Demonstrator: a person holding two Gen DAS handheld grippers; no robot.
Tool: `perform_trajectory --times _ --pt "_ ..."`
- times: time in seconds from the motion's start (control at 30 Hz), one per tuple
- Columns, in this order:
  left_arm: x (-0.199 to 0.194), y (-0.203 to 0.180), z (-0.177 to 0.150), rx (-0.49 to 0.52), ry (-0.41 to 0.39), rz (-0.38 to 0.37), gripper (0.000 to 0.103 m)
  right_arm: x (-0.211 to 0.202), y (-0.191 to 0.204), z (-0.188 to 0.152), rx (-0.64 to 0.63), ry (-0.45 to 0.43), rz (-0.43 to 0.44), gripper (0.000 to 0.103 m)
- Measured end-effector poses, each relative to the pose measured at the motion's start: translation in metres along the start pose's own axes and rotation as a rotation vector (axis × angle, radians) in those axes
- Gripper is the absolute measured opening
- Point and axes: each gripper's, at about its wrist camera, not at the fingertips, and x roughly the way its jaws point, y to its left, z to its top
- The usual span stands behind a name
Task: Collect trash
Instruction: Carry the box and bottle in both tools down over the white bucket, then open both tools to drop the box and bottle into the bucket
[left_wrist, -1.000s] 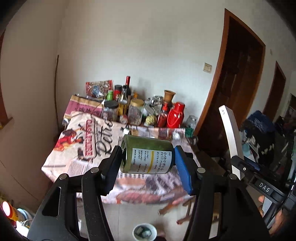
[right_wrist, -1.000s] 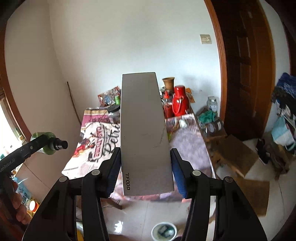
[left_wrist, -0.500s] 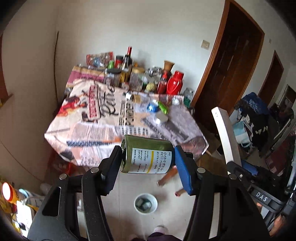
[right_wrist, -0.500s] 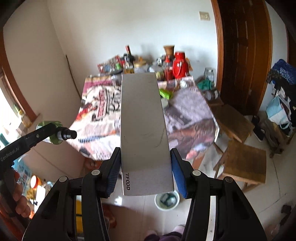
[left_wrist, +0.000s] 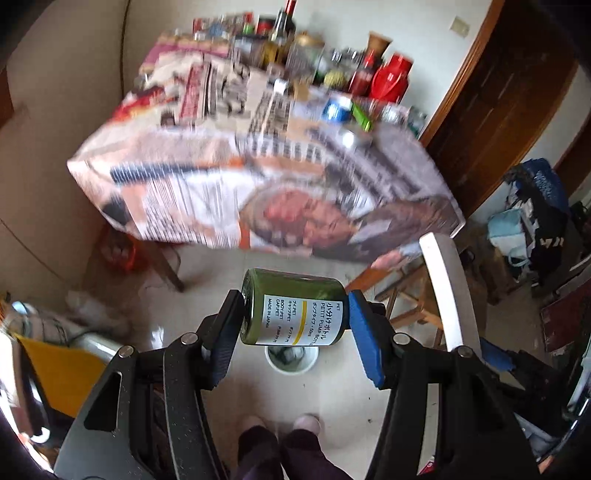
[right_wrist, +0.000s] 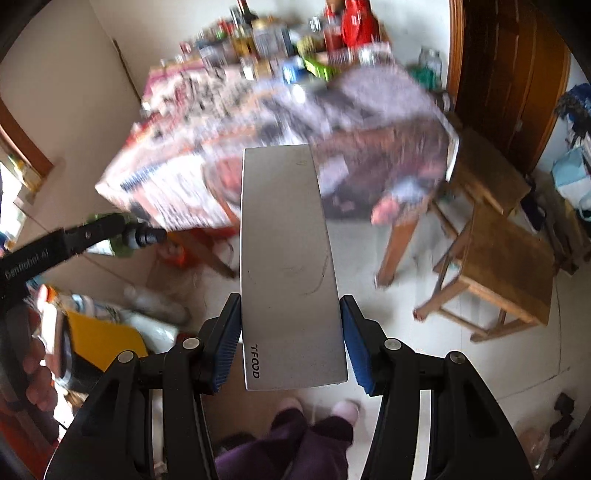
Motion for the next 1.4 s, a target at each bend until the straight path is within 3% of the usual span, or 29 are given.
perform_trajectory --times 0.33,0.67,0.8,0.9,1.27,1.4 --pt "0.152 0.014 -0.066 -0.071 0.193 0.064 0.057 0.137 -0.057 -0.056 0.026 0.261 -0.005 0.049" --pt "0.265 0.057 -0.131 -0.112 0.327 0.127 0.057 0.250 -0.064 -0.081 -0.011 0.348 0.018 0.049" --pt "0.297 0.067 -0.142 -0.108 0.358 0.130 0.057 0.273 -0.065 -0.076 0.006 0.332 0.042 0.053" --pt "0.315 0.067 -0.145 -0.099 0.374 0.119 0.057 0.285 -0.066 -0.073 0.001 0.330 0.024 0.063" --pt "0.371 0.029 -0.142 -0.061 0.469 0.010 0.057 0.282 -0.086 -0.065 0.043 0.319 -0.026 0.063" --pt "0.384 0.017 -0.143 -0.047 0.544 0.027 0.059 0.272 -0.092 -0.060 0.066 0.316 -0.033 0.063"
